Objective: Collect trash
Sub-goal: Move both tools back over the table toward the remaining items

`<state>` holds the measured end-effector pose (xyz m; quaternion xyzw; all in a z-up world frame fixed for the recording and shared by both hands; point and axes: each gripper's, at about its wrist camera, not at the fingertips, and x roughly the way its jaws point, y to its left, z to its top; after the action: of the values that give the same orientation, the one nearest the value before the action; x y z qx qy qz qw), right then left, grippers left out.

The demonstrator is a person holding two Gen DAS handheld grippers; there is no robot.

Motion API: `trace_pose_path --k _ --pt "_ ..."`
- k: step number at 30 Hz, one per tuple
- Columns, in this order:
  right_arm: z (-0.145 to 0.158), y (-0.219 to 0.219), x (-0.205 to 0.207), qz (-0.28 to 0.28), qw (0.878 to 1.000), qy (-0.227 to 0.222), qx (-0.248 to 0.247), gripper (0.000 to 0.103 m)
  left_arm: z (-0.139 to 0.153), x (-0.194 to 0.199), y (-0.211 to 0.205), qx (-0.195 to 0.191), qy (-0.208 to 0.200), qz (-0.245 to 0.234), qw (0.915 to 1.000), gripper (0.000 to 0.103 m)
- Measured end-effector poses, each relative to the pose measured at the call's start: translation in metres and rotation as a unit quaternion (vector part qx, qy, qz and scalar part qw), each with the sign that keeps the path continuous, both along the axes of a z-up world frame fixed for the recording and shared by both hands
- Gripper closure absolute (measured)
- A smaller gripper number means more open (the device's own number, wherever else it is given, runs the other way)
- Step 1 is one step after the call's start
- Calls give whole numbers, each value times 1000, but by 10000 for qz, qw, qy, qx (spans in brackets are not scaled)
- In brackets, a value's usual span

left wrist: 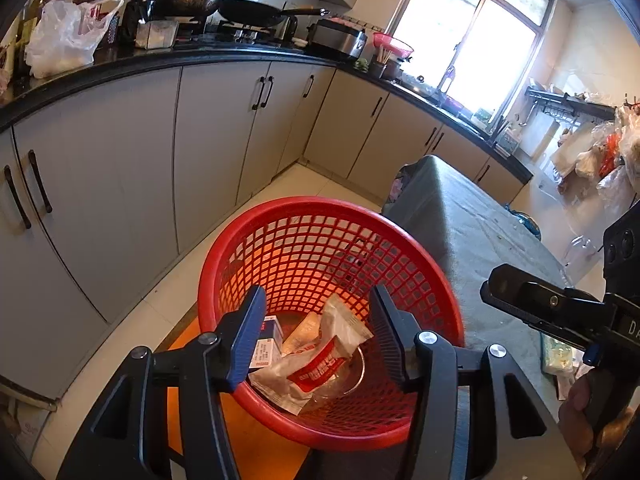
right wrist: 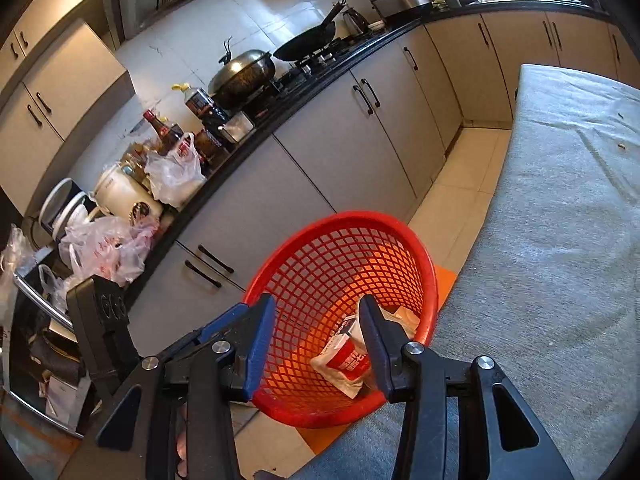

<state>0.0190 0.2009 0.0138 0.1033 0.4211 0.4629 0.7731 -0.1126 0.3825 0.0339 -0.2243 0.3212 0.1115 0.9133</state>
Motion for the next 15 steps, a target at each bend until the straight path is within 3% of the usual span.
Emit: trace_pose_path --k 5,15 --pt "13 -24 -12 -79 9998 -131 111 56 11 -5 -22 138 -135 -195 9996 48" --pt "43 -105 -31 -327 9980 -361 403 56 22 6 -103 404 -216 -1074 9932 48"
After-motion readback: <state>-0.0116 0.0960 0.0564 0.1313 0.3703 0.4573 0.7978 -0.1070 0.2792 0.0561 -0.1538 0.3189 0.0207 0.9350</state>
